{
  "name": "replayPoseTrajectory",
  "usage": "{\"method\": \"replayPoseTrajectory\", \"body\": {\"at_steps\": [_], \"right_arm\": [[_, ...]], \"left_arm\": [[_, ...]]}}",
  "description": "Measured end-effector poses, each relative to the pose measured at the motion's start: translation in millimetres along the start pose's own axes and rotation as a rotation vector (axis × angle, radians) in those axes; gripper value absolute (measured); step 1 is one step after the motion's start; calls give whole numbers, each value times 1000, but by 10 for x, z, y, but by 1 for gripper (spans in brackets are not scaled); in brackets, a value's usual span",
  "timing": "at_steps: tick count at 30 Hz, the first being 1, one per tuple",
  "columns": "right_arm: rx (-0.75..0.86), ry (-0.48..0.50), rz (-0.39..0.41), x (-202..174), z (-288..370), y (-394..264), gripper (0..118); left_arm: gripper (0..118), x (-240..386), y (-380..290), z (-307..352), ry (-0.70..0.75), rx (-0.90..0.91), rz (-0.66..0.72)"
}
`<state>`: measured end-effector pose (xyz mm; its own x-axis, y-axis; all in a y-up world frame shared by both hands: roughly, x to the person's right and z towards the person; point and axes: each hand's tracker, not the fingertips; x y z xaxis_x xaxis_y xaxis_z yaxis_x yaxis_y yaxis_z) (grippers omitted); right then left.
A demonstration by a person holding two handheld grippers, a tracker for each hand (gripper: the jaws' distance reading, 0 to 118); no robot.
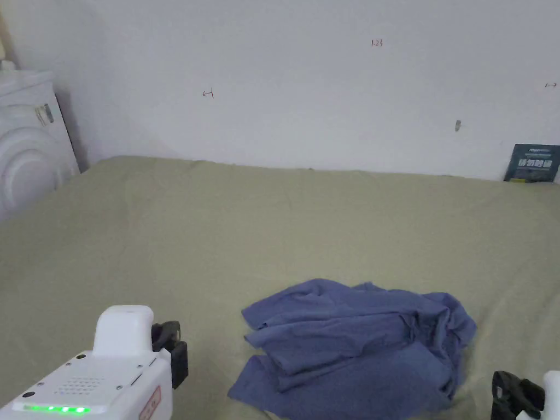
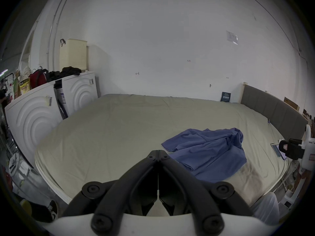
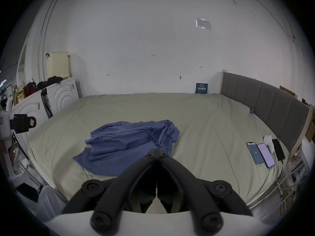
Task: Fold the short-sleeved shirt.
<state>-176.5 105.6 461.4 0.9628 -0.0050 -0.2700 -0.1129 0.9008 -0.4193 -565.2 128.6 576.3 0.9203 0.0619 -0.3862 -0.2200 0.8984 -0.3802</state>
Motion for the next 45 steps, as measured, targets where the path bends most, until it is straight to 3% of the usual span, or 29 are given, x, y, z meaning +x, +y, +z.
{"method": "replayPoseTrajectory", "body": {"at_steps": [5, 6, 7, 8, 9, 10, 17, 22, 23, 24, 26, 27, 29, 32, 37, 41, 45], "right_arm": [[-16, 10, -2, -37, -62, -11, 1], [-22, 14, 1, -45, -72, -26, 1], [-29, 18, 3, -53, -87, -40, 1], [-38, 21, 2, -56, -116, -55, 1], [-48, 25, -2, -57, -140, -76, 1], [-62, 32, -8, -55, -165, -95, 1], [-127, 28, -7, -29, -345, -185, 1], [-166, 18, -19, 42, -490, -256, 1], [-173, 16, -24, 53, -502, -270, 1], [-178, 18, -27, 68, -526, -292, 1], [-191, 20, -37, 89, -560, -323, 1], [-197, 17, -45, 97, -572, -332, 1], [-203, 18, -64, 130, -589, -334, 1], [-203, 8, -74, 188, -611, -287, 1], [-186, -33, -55, 296, -888, -23, 1], [-210, -40, -13, 424, -1534, 333, 1], [-275, -34, 87, 521, -2410, 735, 1]], "left_arm": [[1, 45, -88, -408, -57, -144, -18], [18, 58, -121, -545, -72, -192, -36], [71, 71, -164, -664, -75, -232, -39], [112, 77, -226, -834, -75, -268, -30], [118, 84, -279, -1028, -86, -352, -41], [114, 117, -345, -1204, -106, -449, -49], [114, 382, -675, -2081, -63, -571, -107], [112, 544, -826, -2221, -25, -601, -150], [107, 531, -788, -2166, -28, -600, -153], [93, 512, -745, -2096, -77, -599, -152], [21, 569, -690, -1927, -73, -577, -183], [0, 584, -705, -1887, -88, -559, -216], [0, 604, -740, -1840, -84, -573, -221], [0, 481, -680, -1803, -148, -591, -111], [0, 425, -693, -1848, -157, -583, -117], [0, 371, -723, -1910, -180, -585, -122], [0, 341, -707, -1882, -208, -584, -106]]}}
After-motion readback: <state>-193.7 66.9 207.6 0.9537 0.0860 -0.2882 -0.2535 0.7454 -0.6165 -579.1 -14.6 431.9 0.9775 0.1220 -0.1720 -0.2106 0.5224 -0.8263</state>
